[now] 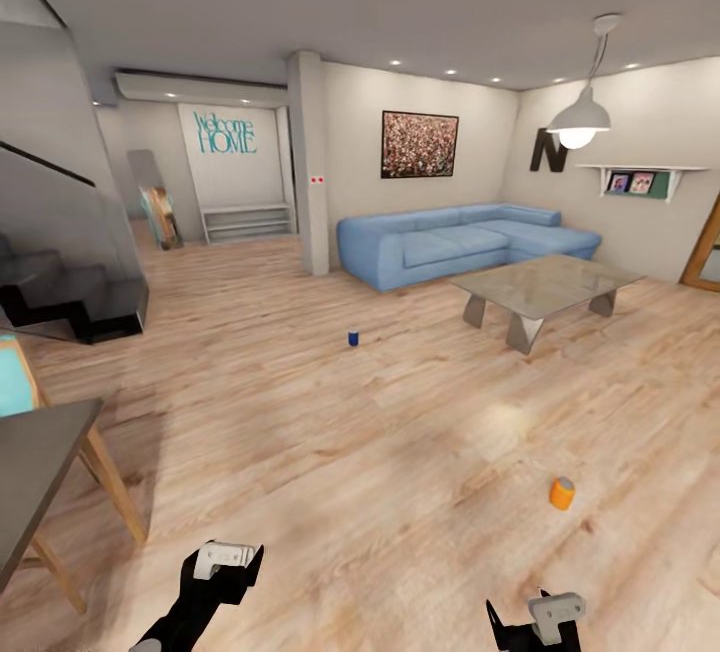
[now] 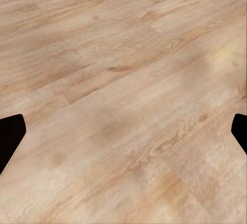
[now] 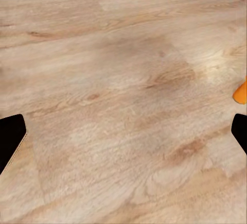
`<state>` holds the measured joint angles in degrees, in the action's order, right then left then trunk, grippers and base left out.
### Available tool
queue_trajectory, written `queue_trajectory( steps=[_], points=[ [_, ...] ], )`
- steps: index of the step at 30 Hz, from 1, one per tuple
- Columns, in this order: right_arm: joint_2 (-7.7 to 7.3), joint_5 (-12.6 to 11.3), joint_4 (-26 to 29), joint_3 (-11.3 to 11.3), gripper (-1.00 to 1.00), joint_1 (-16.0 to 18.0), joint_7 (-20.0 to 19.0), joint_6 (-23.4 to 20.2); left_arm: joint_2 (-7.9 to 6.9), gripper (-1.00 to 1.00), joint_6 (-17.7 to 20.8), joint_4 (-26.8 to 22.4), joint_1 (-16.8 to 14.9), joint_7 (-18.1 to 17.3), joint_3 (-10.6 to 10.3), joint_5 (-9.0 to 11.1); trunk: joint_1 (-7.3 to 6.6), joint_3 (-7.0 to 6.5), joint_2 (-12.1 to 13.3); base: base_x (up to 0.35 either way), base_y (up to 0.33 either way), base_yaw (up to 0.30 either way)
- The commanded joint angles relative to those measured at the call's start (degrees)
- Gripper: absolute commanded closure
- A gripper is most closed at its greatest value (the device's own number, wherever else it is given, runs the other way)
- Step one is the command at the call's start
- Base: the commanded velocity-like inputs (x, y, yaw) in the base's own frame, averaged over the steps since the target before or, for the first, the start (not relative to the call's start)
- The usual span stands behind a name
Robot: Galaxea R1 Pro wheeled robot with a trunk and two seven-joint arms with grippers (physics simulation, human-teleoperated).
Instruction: Put the three can of soda from the living room inside the tash can in the kitchen.
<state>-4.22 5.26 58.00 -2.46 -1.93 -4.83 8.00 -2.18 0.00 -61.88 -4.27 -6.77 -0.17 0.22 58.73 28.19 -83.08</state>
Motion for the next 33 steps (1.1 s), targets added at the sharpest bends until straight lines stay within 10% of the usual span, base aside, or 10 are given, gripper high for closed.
queue_trajectory(
  steps=[1, 33],
  points=[
    [0.00, 0.0, 0.0, 0.0, -1.00, 0.0, 0.0, 0.0, 0.01, -1.00, 0.0, 0.0, 0.0, 0.0, 0.0, 0.0, 0.00, 0.01, 0.0, 0.237, 0.000, 0.224],
    [0.00, 0.0, 0.0, 0.0, -1.00, 0.0, 0.0, 0.0, -0.02, -1.00, 0.0, 0.0, 0.1, 0.0, 0.0, 0.1, 0.00, 0.06, 0.0, 0.236, 0.000, 0.113]
  ],
)
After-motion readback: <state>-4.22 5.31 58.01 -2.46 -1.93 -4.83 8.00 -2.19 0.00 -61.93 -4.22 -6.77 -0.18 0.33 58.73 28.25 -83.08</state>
